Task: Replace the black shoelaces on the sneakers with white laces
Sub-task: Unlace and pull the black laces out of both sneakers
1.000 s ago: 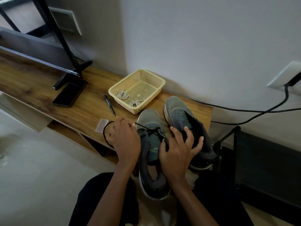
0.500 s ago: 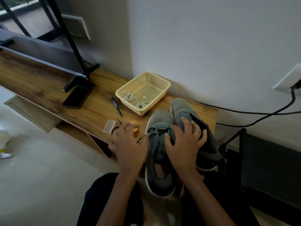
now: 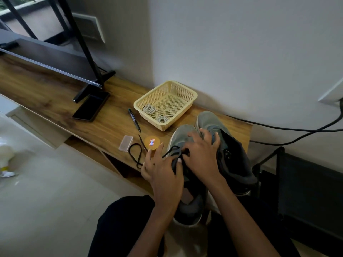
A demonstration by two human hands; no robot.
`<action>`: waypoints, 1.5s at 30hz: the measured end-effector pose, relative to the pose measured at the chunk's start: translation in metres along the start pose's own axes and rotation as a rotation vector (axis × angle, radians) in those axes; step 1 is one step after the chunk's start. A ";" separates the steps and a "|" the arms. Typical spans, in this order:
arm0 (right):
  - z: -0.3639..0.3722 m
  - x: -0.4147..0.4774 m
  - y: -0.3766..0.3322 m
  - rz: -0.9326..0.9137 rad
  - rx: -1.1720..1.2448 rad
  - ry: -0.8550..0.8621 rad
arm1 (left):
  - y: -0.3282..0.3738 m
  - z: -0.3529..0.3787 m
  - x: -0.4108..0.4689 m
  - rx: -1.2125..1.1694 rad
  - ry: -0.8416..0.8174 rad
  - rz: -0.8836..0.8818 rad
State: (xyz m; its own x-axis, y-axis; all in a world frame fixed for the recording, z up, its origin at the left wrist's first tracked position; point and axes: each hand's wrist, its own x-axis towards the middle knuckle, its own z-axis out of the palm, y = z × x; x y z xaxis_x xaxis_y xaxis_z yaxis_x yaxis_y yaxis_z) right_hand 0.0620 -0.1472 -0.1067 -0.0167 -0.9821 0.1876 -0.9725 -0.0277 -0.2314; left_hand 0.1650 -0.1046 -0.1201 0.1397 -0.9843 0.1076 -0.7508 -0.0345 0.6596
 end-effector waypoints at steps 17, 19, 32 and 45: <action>0.005 -0.004 0.005 0.306 0.116 0.443 | -0.002 0.015 -0.005 -0.032 0.215 -0.088; 0.001 -0.004 0.005 0.204 0.163 0.387 | -0.001 0.013 -0.005 -0.068 0.194 -0.089; 0.013 -0.010 -0.012 0.039 0.125 0.279 | 0.000 0.012 -0.004 -0.073 0.190 -0.103; -0.011 -0.004 0.006 0.260 0.265 0.368 | -0.003 0.017 -0.004 -0.066 0.241 -0.049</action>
State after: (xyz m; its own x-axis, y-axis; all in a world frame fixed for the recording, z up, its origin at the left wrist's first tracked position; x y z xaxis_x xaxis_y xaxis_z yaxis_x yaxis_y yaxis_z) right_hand 0.0536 -0.1411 -0.0986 -0.3771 -0.8337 0.4034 -0.8336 0.1157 -0.5402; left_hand 0.1553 -0.1032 -0.1348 0.3303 -0.9120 0.2433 -0.6970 -0.0619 0.7144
